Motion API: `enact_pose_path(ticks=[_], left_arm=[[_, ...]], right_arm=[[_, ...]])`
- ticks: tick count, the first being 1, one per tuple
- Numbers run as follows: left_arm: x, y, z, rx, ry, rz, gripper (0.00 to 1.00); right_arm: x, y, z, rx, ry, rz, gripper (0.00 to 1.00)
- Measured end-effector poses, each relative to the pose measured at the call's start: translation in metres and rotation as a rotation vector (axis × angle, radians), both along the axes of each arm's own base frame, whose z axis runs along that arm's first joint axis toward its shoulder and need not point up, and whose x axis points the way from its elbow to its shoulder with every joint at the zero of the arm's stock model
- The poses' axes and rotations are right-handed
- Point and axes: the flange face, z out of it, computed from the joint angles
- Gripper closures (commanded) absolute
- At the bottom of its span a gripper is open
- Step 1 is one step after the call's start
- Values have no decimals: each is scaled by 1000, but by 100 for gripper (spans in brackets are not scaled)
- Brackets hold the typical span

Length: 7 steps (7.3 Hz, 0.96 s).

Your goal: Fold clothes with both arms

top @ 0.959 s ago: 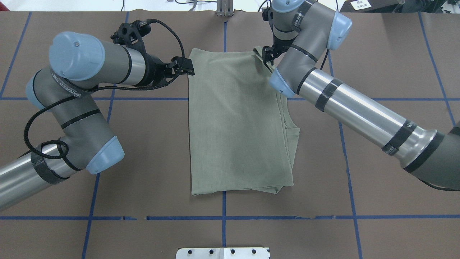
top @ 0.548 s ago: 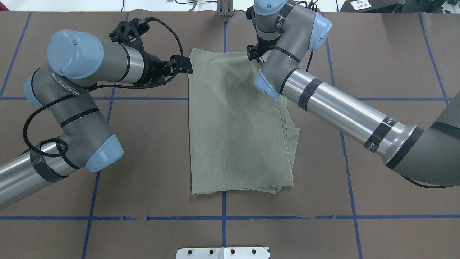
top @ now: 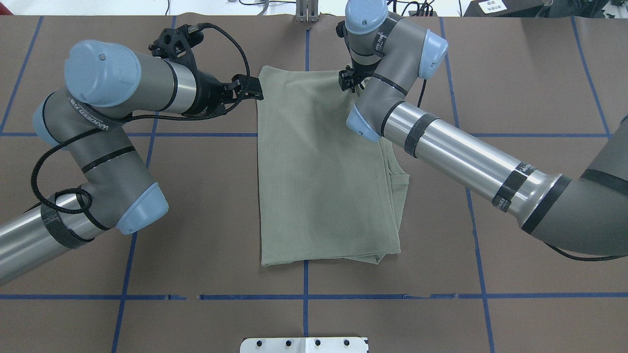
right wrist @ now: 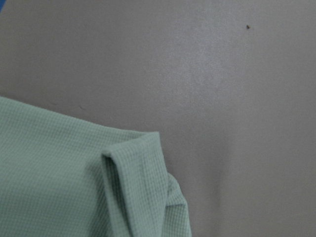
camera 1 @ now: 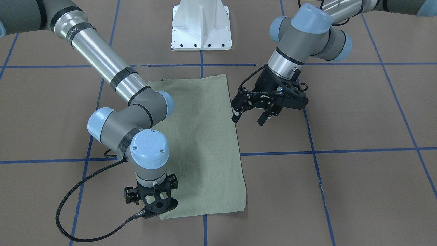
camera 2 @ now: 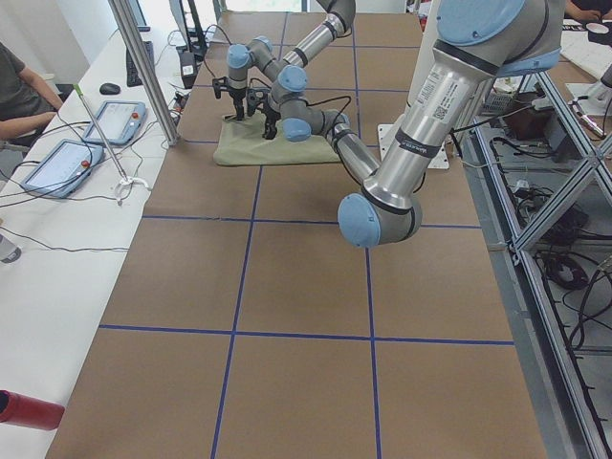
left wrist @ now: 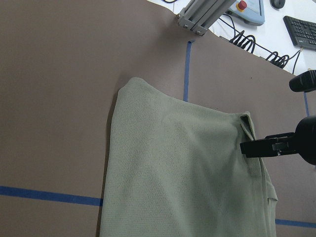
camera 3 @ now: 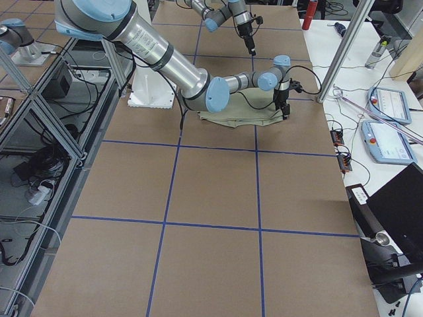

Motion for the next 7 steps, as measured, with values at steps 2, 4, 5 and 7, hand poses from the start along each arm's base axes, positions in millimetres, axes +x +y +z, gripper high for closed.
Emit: enact_pose_path(ticks=[2, 4, 5, 7], left_arm=[[-1, 1, -2, -2, 4, 0, 0], [0, 1, -2, -2, 6, 1, 0], [0, 1, -3, -2, 6, 1, 0], [0, 2, -5, 2, 9, 3, 0]], right_arm=[[14, -10, 14, -14, 16, 19, 0], [32, -23, 29, -29, 33, 42, 0], [36, -26, 31, -32, 36, 47, 0], [47, -32, 26, -28, 25, 56, 0]])
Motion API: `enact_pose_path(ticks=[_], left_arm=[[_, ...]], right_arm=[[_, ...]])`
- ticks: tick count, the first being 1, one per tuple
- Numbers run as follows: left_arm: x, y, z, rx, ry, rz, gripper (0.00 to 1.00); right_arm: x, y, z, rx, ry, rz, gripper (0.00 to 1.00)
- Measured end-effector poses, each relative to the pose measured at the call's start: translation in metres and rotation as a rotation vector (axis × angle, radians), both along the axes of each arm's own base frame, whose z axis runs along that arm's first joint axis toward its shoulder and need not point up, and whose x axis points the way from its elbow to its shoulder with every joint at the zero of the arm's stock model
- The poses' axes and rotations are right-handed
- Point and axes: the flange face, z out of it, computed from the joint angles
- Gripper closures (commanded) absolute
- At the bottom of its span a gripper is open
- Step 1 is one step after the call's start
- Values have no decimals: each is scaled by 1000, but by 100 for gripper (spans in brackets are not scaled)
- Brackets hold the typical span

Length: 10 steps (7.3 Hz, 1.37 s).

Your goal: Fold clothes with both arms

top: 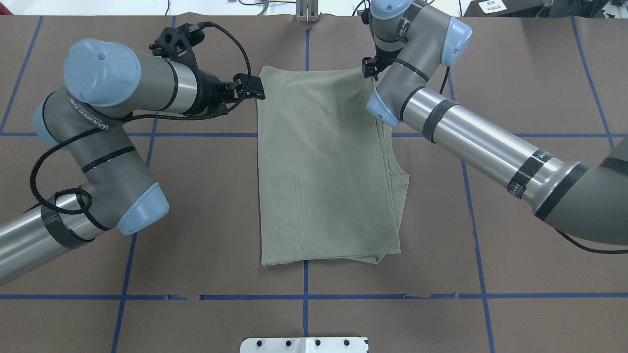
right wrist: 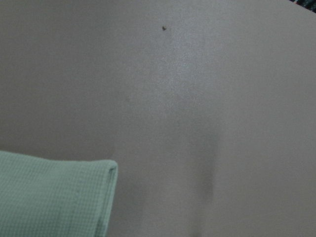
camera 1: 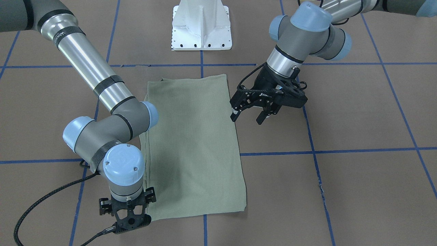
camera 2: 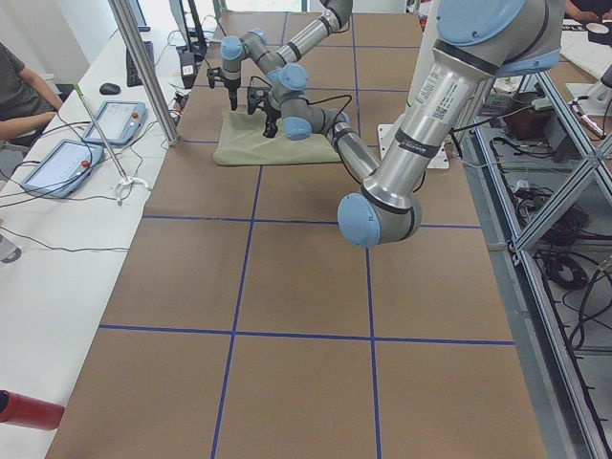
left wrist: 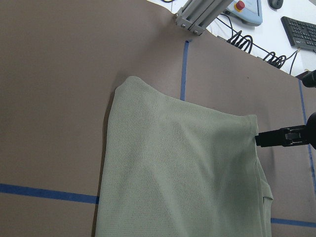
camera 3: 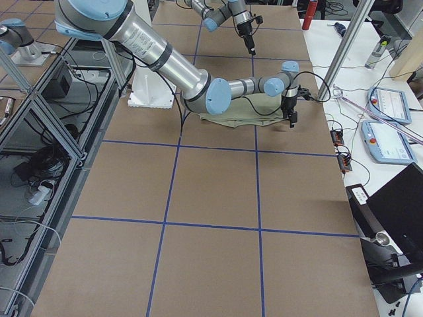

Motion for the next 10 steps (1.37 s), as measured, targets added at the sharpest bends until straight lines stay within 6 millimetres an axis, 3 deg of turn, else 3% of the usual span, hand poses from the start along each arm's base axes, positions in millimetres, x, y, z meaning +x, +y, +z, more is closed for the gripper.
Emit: enact_pose_path(ticks=[2, 4, 7, 10], left_arm=[[5, 5, 0, -12, 3, 23, 0], [19, 24, 6, -117, 30, 90, 0], [60, 88, 27, -311, 36, 156, 0], [113, 159, 22, -445, -64, 155, 1]], right_arm=[[12, 9, -30, 6, -66, -15, 0], [35, 45, -42, -31, -109, -45, 0], [93, 125, -22, -105, -185, -41, 0], [145, 201, 3, -138, -240, -10, 0]])
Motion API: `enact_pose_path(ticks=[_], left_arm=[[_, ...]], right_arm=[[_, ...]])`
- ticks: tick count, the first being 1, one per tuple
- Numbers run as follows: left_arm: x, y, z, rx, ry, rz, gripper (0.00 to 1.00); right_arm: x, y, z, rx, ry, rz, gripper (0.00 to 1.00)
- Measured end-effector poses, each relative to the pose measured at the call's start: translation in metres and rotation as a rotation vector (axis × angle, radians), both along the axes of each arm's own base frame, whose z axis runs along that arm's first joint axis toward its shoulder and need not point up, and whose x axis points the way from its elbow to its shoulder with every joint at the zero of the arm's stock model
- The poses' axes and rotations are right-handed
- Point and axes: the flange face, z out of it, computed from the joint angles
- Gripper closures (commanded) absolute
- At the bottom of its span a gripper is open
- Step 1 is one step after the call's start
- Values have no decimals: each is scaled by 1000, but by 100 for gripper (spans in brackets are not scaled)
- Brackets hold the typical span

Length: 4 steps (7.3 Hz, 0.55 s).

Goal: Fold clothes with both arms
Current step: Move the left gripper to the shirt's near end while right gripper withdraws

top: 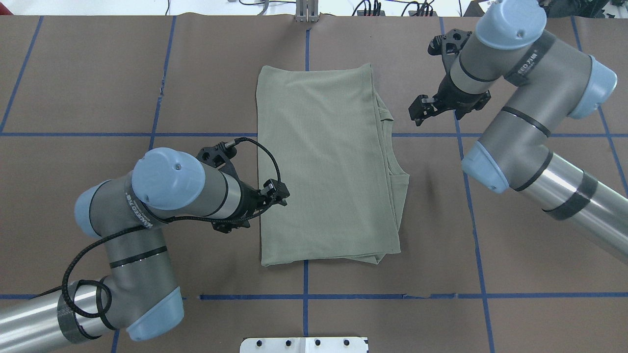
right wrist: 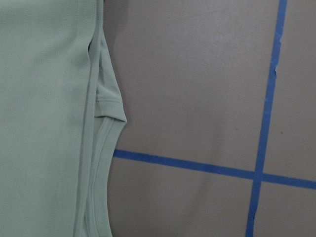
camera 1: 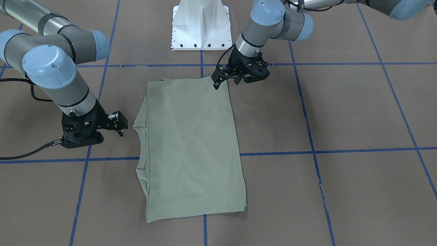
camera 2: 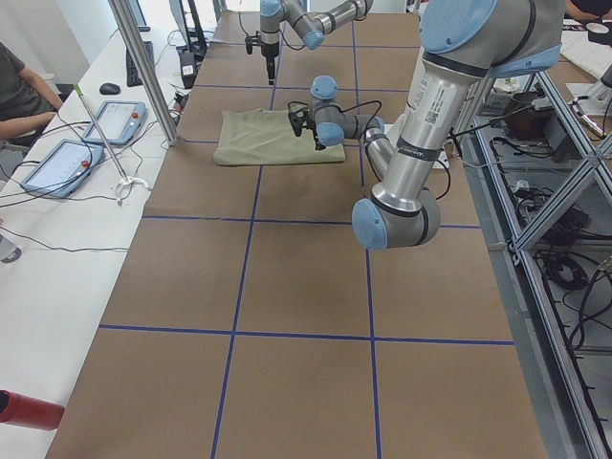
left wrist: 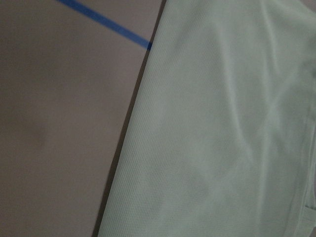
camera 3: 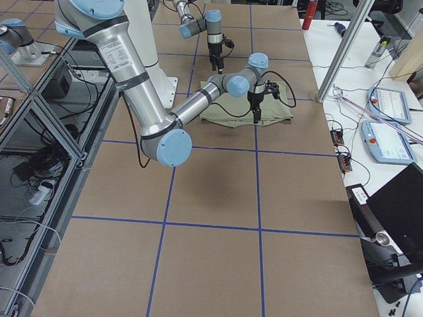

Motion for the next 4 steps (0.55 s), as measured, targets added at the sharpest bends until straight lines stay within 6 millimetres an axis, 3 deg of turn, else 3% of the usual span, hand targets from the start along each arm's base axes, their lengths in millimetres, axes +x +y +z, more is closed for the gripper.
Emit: enact_pose_path(ticks=[2, 4], left_arm=[[32, 43, 1, -35, -29, 7, 3], [52, 70, 3, -66, -44, -1, 5]], right_arm=[[14, 23, 7, 3, -10, -2, 0], [15, 27, 11, -8, -8, 2, 0]])
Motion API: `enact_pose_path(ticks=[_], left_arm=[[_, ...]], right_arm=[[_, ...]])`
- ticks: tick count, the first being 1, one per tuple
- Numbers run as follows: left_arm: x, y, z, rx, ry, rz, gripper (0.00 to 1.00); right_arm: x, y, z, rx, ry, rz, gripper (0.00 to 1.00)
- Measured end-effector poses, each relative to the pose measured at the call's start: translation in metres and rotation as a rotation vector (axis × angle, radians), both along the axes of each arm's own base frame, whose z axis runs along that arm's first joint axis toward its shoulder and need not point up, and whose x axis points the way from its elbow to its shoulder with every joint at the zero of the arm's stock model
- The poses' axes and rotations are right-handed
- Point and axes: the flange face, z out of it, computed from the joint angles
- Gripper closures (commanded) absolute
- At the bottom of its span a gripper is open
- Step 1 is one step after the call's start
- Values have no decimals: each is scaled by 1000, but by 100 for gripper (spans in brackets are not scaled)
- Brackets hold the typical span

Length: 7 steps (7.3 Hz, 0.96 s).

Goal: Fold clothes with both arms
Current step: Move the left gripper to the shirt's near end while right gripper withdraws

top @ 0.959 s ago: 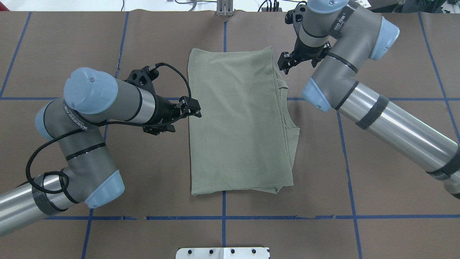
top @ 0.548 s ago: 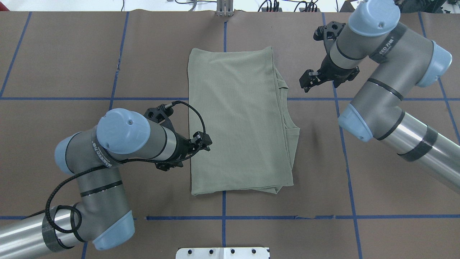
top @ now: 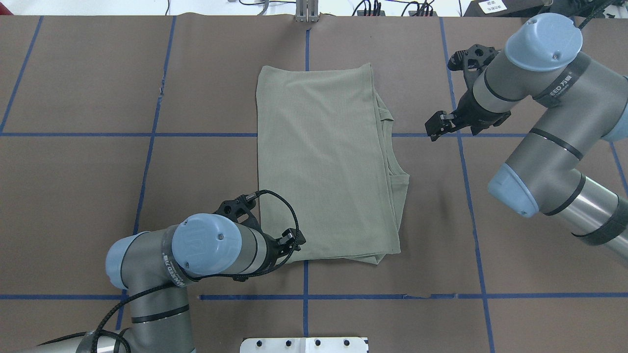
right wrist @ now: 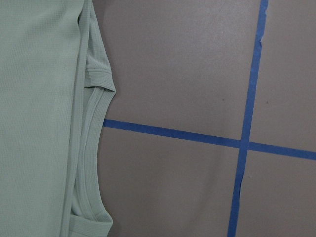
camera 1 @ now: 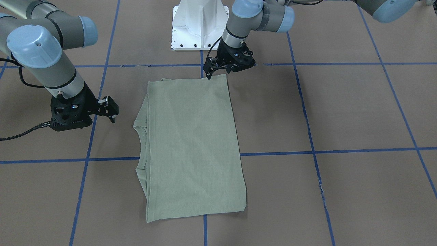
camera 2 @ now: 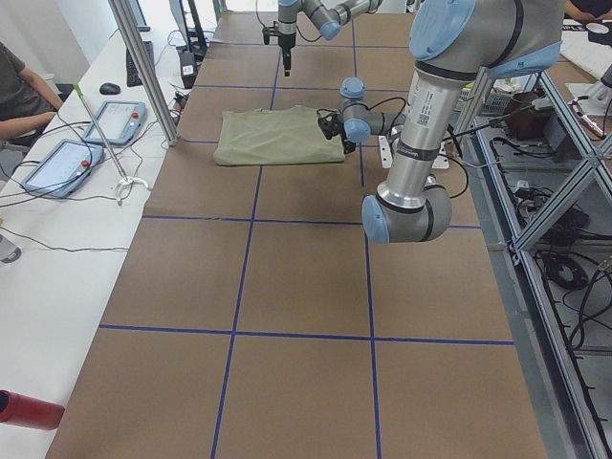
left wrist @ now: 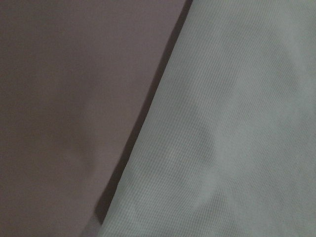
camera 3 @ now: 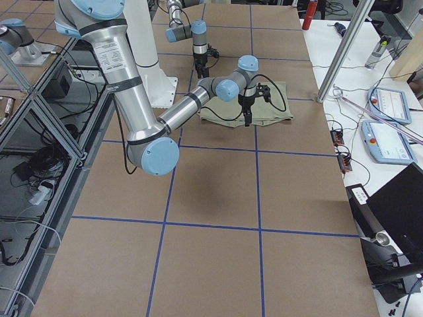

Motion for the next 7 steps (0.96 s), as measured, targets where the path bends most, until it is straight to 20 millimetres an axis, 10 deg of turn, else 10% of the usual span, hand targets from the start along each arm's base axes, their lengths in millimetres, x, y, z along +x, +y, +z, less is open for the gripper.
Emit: enact_pose_path(ticks=[7], left_arm=[[17, -6, 21, -13, -101, -70, 18]], right_arm=[[-15, 6, -2, -21, -2, 4, 0]])
